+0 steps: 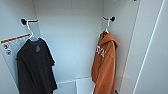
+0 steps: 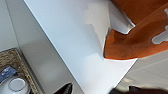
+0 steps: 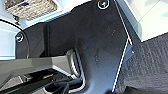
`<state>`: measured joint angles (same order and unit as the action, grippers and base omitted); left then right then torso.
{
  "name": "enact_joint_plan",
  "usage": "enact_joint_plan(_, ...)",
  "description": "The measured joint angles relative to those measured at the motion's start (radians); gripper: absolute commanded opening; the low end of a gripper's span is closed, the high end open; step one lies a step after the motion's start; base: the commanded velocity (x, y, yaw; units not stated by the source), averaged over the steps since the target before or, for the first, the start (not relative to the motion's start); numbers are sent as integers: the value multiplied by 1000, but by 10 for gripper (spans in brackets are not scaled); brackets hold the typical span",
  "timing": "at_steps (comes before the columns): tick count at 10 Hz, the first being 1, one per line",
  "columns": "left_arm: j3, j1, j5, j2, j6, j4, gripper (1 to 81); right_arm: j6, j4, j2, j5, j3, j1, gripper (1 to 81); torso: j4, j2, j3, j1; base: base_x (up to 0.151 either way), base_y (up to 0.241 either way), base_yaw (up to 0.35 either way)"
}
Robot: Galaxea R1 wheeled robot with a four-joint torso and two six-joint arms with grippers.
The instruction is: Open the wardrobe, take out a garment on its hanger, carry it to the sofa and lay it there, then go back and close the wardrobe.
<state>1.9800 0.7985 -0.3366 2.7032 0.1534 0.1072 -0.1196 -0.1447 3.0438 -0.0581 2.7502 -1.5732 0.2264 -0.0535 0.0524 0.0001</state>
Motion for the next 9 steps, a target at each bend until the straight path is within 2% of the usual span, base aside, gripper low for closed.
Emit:
enact_joint_plan(5, -105, -260, -91, -22, 169, 0, 811, 0, 0, 0, 0, 0, 0, 811, 0, 0, 0, 0, 0, 0, 0)
enact_joint_plan(9, -214, -510, -135, -41, 380, -10, 811, 0, 0, 19, 1, 0, 3, 811, 0, 1, 1, 1, 0, 0, 0)
